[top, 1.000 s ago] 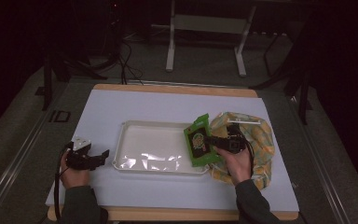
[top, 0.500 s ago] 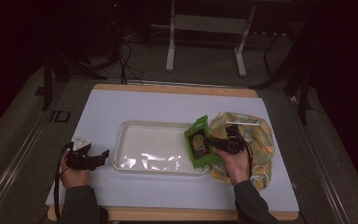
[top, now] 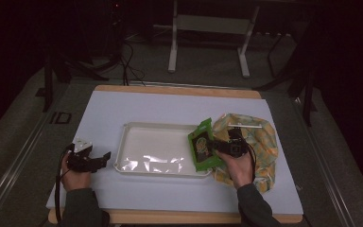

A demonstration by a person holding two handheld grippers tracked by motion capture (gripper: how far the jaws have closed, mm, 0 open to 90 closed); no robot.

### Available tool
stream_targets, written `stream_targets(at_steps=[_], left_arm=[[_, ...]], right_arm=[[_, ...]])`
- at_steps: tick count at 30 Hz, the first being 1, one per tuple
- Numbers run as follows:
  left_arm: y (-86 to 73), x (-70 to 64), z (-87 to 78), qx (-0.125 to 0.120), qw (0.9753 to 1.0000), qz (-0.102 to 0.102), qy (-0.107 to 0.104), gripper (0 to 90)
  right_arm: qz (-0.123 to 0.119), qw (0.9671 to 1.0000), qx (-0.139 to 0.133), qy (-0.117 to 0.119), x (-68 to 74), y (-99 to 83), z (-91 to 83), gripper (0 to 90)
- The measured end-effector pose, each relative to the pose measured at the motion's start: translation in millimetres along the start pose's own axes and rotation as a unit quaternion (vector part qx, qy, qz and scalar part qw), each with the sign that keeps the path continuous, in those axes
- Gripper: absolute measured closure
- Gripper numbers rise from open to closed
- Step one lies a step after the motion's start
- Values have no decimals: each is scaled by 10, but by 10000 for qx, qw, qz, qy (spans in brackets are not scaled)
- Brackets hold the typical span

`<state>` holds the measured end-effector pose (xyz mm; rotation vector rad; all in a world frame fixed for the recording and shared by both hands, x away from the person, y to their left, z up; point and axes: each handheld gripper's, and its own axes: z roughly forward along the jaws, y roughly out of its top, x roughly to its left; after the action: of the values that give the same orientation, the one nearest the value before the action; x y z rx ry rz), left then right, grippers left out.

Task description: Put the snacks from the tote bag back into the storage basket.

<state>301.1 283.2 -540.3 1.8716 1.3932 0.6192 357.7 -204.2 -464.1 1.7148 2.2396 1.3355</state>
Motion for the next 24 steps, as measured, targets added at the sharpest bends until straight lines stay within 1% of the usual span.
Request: stream_targets(at_steps=[9,10,15,18,24], left_arm=[[0,-1,1,-2,10000,-1,2,186],[0,-1,2,-3,10000,-2,2,186],[0,-1,2,-1,10000,5,5,186],[0,-2,3,-3,10000,4,7,186],[0,-4,3,-2,10000,14,17,186]], right_arm=[[-150,9997,92,-151,24,-55,21,663],[-134,9997,94,-162,27,-66,24,662],[-163,9996,114,-178,30,-101,16,651],[-215,9995,115,-178,44,-146,-2,638],[-218,9995,169,-176,42,-234,-23,623]])
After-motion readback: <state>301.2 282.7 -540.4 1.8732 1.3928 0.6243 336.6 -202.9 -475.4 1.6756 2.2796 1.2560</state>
